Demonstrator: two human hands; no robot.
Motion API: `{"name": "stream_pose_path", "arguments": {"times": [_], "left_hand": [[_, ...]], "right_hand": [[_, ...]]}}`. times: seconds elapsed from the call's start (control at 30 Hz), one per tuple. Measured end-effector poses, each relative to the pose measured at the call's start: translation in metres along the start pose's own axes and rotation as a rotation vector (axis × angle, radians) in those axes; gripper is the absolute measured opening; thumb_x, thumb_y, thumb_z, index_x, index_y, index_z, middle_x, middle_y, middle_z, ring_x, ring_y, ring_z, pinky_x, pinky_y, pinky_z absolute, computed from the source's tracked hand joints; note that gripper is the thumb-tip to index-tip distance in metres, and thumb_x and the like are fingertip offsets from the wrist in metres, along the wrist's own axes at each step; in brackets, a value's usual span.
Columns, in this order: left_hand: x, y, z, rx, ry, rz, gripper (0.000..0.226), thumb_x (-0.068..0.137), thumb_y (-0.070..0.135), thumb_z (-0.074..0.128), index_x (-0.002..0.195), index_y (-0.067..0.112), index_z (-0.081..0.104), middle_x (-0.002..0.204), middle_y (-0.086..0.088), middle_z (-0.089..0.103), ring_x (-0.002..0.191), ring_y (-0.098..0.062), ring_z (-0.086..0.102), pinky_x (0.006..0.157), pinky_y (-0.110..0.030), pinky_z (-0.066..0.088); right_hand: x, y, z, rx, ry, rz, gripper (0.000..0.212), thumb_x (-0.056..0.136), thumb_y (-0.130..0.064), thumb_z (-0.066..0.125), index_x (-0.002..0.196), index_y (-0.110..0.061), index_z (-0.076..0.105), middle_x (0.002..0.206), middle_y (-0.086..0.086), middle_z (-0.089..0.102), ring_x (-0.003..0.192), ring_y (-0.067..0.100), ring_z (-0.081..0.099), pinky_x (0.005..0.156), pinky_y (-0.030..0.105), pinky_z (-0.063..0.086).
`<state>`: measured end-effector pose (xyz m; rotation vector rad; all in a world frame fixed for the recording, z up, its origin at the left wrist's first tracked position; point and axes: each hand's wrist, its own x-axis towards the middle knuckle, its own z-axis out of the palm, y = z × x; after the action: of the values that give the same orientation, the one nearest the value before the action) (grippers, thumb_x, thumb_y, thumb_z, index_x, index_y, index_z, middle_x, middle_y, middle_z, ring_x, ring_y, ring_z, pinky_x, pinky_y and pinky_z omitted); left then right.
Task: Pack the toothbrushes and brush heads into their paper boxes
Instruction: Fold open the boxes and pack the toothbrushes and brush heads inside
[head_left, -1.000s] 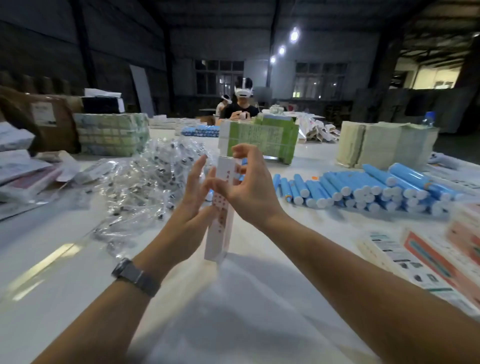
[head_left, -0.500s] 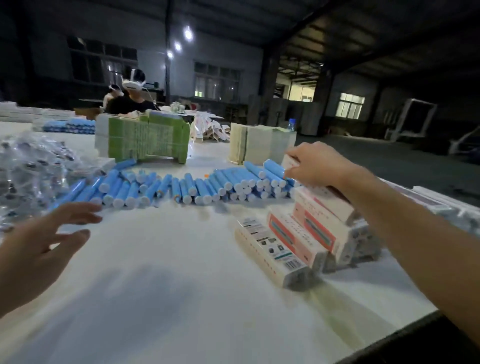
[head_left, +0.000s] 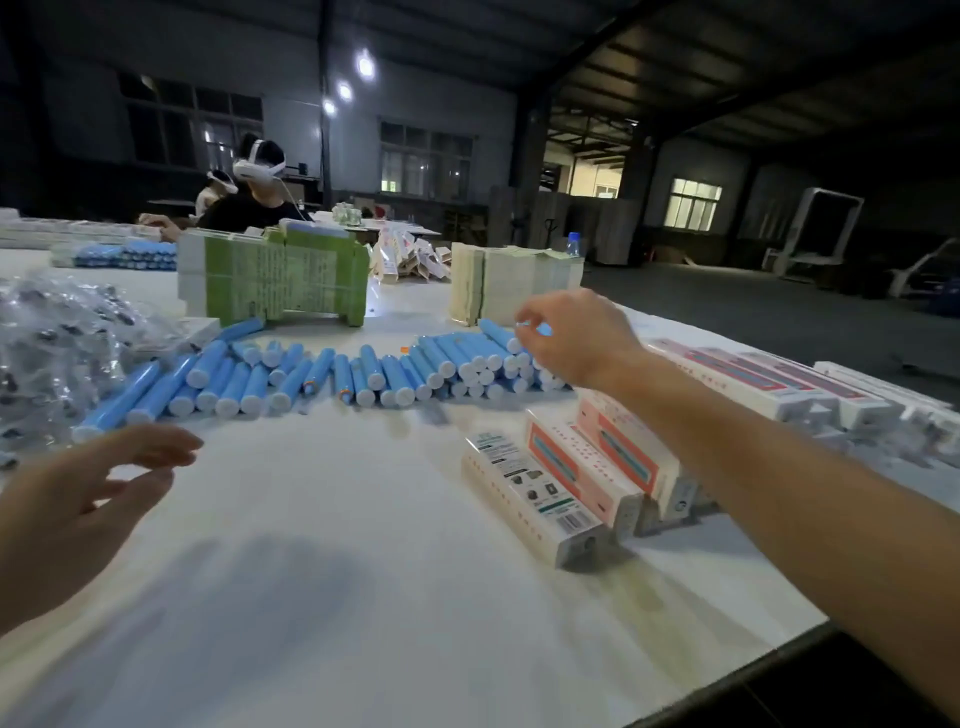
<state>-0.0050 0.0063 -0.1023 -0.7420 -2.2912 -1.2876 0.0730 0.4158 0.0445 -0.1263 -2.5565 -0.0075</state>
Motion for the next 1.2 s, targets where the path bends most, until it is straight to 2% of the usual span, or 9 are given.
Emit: {"name": "stream_pose_path", "arguments": {"times": [0.17,0.3,0.4,0.6,0.8,0.87,0.93,1.07,1.2], "left_hand": [[-0.004,0.028,-0.006,0.128,0.082,0.002,0.055,0.089,-0.007,0.063,0.098,0.047,0.067,0.097,0.032,0.067,0.084,0.013,0.062,0.071,0.000,0.045],[0.000,0.053,-0.015,-0.004,0.256,-0.123,0.040,0.090,-0.006,0.057,0.076,0.030,0.068,0.083,0.011,0.072,0.075,-0.010,0.064,0.073,-0.038,0.057],[0.008,0.057,-0.034,-0.263,0.464,-0.247,0.026,0.085,-0.001,0.050,0.074,0.016,0.065,0.073,-0.010,0.067,0.070,-0.024,0.062,0.063,-0.038,0.053],[-0.001,0.028,-0.104,-0.582,0.666,-0.492,0.033,0.095,0.006,0.050,0.074,0.018,0.072,0.068,-0.001,0.070,0.061,-0.016,0.065,0.051,-0.024,0.048],[-0.025,-0.042,-0.210,0.254,0.734,-0.566,0.019,0.087,0.009,0.054,0.077,0.023,0.060,0.081,0.006,0.063,0.085,-0.019,0.059,0.066,-0.026,0.046],[-0.036,-0.067,-0.245,0.651,0.759,-0.629,0.013,0.088,0.016,0.054,0.095,0.027,0.056,0.103,0.002,0.062,0.106,-0.028,0.055,0.084,-0.038,0.047],[-0.050,-0.096,-0.274,0.969,0.643,-0.829,0.034,0.087,0.022,0.056,0.118,0.030,0.045,0.128,-0.007,0.052,0.124,-0.036,0.041,0.097,-0.053,0.038],[-0.078,-0.134,-0.316,1.179,0.412,-1.171,0.074,0.085,0.017,0.059,0.142,0.033,0.015,0.150,-0.015,0.023,0.142,-0.046,0.019,0.112,-0.070,0.017],[-0.084,-0.142,-0.323,1.408,0.372,-1.118,0.077,0.086,0.016,0.059,0.146,0.035,0.015,0.145,-0.019,0.034,0.134,-0.046,0.034,0.106,-0.065,0.034]], "right_hand": [[-0.003,-0.130,0.031,0.533,0.011,-0.133,0.021,0.094,-0.032,0.057,0.094,-0.021,0.075,0.090,-0.002,0.075,0.087,0.020,0.066,0.082,0.039,0.053],[-0.005,-0.237,0.058,1.032,-0.046,-0.154,0.019,0.092,-0.022,0.061,0.080,-0.015,0.073,0.067,-0.004,0.069,0.071,0.015,0.065,0.076,0.042,0.054],[-0.005,-0.312,0.066,1.303,-0.043,-0.182,0.019,0.092,-0.016,0.061,0.074,-0.016,0.069,0.058,-0.009,0.060,0.060,0.011,0.056,0.062,0.034,0.046],[-0.016,-0.427,0.080,1.559,-0.156,-0.239,0.011,0.093,-0.020,0.058,0.096,-0.020,0.069,0.093,0.005,0.070,0.088,0.022,0.067,0.070,0.044,0.059],[-0.031,-0.471,0.095,1.615,-0.333,-0.408,0.012,0.096,-0.021,0.059,0.106,-0.026,0.065,0.105,-0.003,0.067,0.088,0.007,0.063,0.070,0.017,0.046],[-0.031,-0.472,0.093,1.655,-0.366,-0.401,0.014,0.096,-0.024,0.059,0.108,-0.026,0.066,0.103,-0.010,0.067,0.091,0.006,0.063,0.072,0.019,0.046],[-0.031,-0.471,0.089,1.678,-0.369,-0.391,0.017,0.097,-0.024,0.058,0.112,-0.024,0.067,0.099,-0.013,0.067,0.089,0.007,0.063,0.073,0.024,0.049],[-0.034,-0.469,0.084,1.693,-0.358,-0.438,0.015,0.096,-0.024,0.059,0.109,-0.025,0.067,0.091,-0.010,0.066,0.083,0.011,0.062,0.073,0.031,0.052],[-0.032,-0.468,0.086,1.706,-0.354,-0.468,0.013,0.096,-0.022,0.059,0.101,-0.031,0.065,0.086,-0.009,0.065,0.076,0.009,0.060,0.070,0.031,0.053]]}}
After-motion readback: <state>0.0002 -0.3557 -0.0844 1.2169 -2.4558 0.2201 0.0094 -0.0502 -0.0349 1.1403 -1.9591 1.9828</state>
